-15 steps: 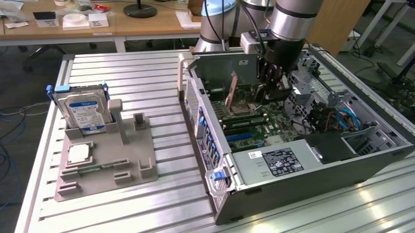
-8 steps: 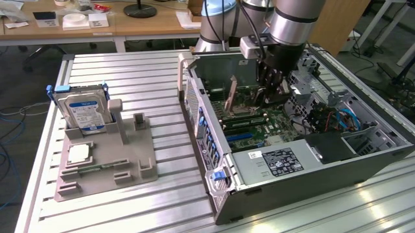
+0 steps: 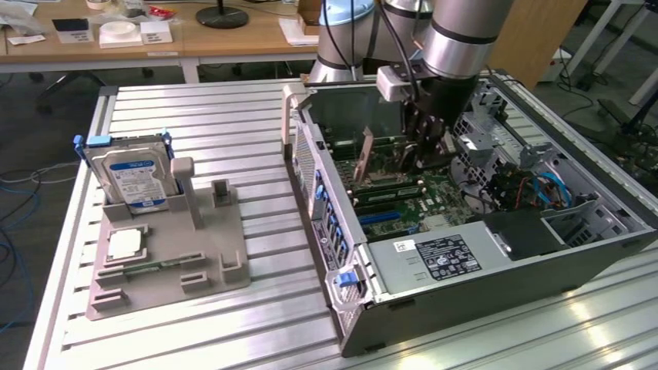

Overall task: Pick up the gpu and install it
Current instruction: 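Insert the gpu into the slot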

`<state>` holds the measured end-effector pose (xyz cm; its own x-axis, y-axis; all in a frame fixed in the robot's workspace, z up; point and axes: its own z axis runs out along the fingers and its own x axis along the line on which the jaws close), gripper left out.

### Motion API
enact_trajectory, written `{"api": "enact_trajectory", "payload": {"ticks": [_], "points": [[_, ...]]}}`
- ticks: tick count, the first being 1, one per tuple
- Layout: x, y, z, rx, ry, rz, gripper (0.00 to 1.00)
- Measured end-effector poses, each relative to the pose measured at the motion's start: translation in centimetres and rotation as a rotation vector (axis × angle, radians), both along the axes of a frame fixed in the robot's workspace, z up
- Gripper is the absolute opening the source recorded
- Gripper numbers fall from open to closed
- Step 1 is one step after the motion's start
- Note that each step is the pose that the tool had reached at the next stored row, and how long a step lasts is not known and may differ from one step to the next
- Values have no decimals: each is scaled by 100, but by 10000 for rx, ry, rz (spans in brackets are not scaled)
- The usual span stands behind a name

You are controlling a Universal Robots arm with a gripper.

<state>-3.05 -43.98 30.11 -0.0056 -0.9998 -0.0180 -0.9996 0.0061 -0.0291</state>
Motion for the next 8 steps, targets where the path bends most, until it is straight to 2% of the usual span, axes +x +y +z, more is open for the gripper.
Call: {"api": "enact_trajectory", "payload": {"ticks": [8], "points": [[-84,-8,-76,2,0,0,28]]}}
